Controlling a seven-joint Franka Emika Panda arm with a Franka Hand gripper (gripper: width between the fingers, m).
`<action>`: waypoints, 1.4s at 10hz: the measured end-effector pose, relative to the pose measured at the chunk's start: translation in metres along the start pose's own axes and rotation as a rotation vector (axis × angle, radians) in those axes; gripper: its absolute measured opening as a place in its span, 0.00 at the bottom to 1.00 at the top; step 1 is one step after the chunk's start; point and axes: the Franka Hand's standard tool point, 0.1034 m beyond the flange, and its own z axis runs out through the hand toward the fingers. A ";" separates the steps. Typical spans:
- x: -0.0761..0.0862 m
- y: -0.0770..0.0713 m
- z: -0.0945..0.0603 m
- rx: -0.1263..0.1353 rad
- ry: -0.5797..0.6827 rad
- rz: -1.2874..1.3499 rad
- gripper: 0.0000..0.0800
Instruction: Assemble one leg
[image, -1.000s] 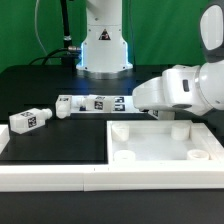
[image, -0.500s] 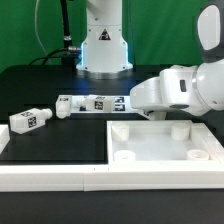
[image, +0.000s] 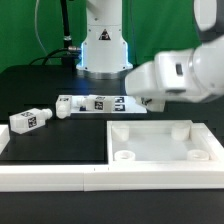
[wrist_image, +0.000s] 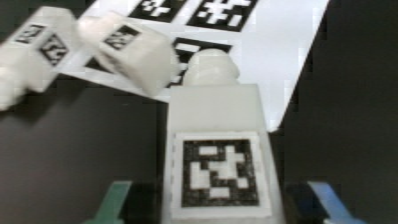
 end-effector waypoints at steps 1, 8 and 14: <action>-0.011 0.018 -0.019 0.032 0.026 0.025 0.36; -0.004 0.038 -0.066 0.152 0.347 0.091 0.36; 0.010 0.060 -0.136 0.214 0.882 0.171 0.36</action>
Offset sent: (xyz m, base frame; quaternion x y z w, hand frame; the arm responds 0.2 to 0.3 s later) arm 0.0000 0.0000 0.0000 0.0000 0.1938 0.0000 0.9810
